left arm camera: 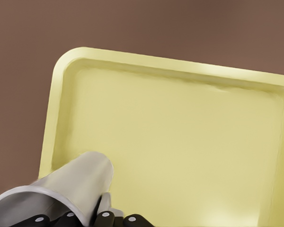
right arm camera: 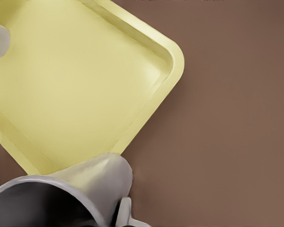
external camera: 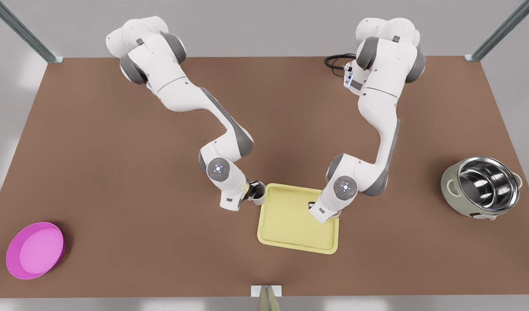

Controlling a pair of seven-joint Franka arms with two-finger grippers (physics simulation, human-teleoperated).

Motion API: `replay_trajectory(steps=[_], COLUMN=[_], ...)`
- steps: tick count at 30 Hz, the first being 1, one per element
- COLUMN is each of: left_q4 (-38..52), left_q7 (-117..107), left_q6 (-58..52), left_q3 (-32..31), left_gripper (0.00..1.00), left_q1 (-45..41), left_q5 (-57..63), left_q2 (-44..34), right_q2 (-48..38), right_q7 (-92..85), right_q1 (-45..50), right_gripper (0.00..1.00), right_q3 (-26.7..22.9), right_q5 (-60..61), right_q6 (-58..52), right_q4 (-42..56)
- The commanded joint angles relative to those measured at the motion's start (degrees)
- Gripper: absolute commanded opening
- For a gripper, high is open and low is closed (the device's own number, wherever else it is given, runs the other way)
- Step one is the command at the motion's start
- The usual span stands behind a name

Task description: Use both arms to respectively pick up the white IKEA cups from the middle-left and middle-right positions, then place the white IKEA cups onto the middle-middle tray, ensuring that the cups remain upright and do not tip over

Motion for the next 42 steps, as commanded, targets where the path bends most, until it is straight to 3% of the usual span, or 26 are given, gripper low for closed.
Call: replay_trajectory(steps=[1,11,13,16,18,19,20,21,27,28,31,34,36,38,42], left_q4=[-0.04,0.14,0.14,0.14,0.14,0.14,0.14,0.14,0.22,1.19,14.9,15.78,14.82,-1.97,-1.53], left_q7=[-18.67,-18.58,-18.58,-18.5,-18.58,-18.5,-18.58,-18.67,-18.58,-18.58,-16.14,1.7,14.46,19.65,20.44], left_q6=[0.87,-7.04,-7.04,-7.04,-7.04,-7.04,-7.12,-7.74,-13.71,-20.3,-42.45,-48.17,-50.72,-41.14,-45.36], left_q3=[-0.22,-1.89,-1.97,-1.97,-1.97,-1.97,-1.97,-2.68,-2.76,-2.76,-2.59,-2.41,-2.24,-2.24,-2.59], left_gripper=[0.21,0.23,0.51,0.63,0.79,0.94,1.0,1.0,1.0,1.0,1.0,1.0,1.0,1.0,1.0], left_q1=[-0.27,0.08,0.08,0.17,0.26,0.26,0.26,0.78,0.78,0.87,6.22,17.3,20.65,18.54,17.75], left_q5=[2.35,2.44,2.44,2.44,2.44,2.35,2.26,2.17,0.77,0.24,0.24,0.77,2.44,5.78,4.81], left_q2=[0.7,0.61,0.7,0.79,0.7,0.61,0.35,0.09,-4.57,-6.77,-10.62,-16.79,-21.79,-33.48,-32.61], right_q2=[1.0,11.81,11.9,12.95,12.86,12.86,12.86,12.77,12.6,12.51,10.93,7.07,0.92,-2.17,-4.54], right_q7=[30.63,33.62,33.62,33.45,33.54,33.54,33.54,32.92,32.57,32.48,32.66,33.18,33.45,32.75,7.18], right_q1=[1.02,3.65,3.65,3.65,3.74,4.01,4.01,4.01,4.01,4.01,4.01,4.18,3.92,0.67,-15.32], right_gripper=[0.21,0.21,0.21,0.21,0.23,0.39,0.7,1.0,1.0,1.0,1.0,1.0,1.0,1.0,1.0], right_q3=[0.02,0.11,0.11,-0.07,-0.16,-0.24,-0.42,-0.59,-0.42,-0.33,-0.07,0.2,0.2,0.11,-0.42], right_q5=[0.15,0.24,0.24,0.24,0.24,0.33,0.24,0.33,0.33,0.33,0.41,0.85,0.85,0.85,-1.69], right_q6=[2.39,1.69,1.86,2.22,2.3,2.3,2.39,2.39,2.3,2.3,0.64,-3.31,-8.15,-16.93,-44.09], right_q4=[1.61,14.8,14.8,14.8,14.8,14.71,14.71,14.71,14.71,14.71,14.71,14.1,9.71,6.36,5.83])
